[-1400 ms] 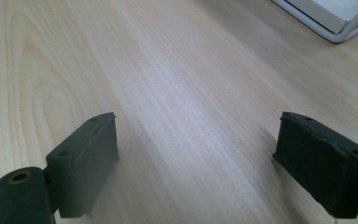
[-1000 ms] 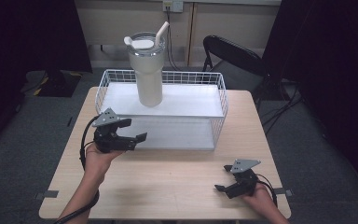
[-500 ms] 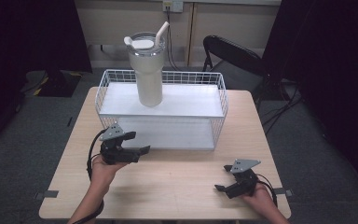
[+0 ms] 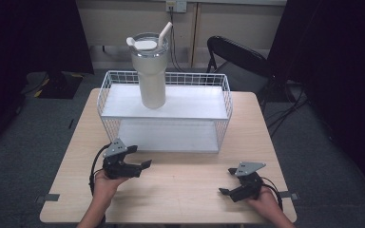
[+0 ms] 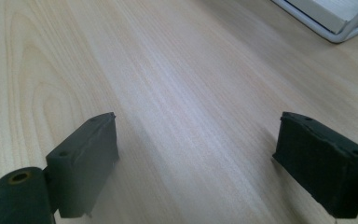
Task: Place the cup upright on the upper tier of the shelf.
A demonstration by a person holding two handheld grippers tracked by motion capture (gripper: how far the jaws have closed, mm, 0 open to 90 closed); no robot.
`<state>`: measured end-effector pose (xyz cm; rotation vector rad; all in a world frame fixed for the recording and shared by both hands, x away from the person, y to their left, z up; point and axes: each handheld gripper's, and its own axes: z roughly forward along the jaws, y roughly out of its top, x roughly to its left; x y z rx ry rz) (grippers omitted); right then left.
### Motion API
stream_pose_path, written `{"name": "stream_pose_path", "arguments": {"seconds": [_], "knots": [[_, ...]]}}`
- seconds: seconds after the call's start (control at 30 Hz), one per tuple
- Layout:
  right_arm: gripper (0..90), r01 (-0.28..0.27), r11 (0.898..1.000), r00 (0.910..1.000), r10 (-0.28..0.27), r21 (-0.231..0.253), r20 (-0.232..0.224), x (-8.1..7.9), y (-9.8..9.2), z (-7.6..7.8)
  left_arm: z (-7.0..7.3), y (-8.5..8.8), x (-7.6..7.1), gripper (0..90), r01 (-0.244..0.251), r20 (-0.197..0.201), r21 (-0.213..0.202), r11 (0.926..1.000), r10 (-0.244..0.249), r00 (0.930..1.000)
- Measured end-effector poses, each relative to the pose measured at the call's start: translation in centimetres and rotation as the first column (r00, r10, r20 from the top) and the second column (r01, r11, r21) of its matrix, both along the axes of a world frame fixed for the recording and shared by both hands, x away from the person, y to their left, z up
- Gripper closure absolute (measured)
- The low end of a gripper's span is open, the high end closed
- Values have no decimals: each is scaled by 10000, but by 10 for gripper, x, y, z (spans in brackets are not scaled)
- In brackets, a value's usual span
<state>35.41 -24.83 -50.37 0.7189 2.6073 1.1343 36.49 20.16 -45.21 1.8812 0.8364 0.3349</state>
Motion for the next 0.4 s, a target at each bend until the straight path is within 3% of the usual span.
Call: {"name": "stream_pose_path", "arguments": {"seconds": [0.23, 0.27, 0.3, 0.4], "knots": [[124, -4, 10000, 10000, 4, 3, -1, 0, 0, 0, -21, 3, -7, 160, -61, -423, 602, 9982, 86, 9991], [124, 0, 10000, 10000, 0, 2, 1, 0, 0, 0, -25, 3, -9, 160, -58, -526, 952, 9954, 108, 9986], [124, 0, 10000, 10000, 0, 2, 1, 0, 0, 0, -25, 3, -9, 160, -58, -526, 952, 9954, 108, 9986], [124, 4, 10000, 10000, -4, 2, -4, 0, 0, 0, -28, 0, -12, 168, 99, -703, 1634, 9865, 16, 9975]]}}
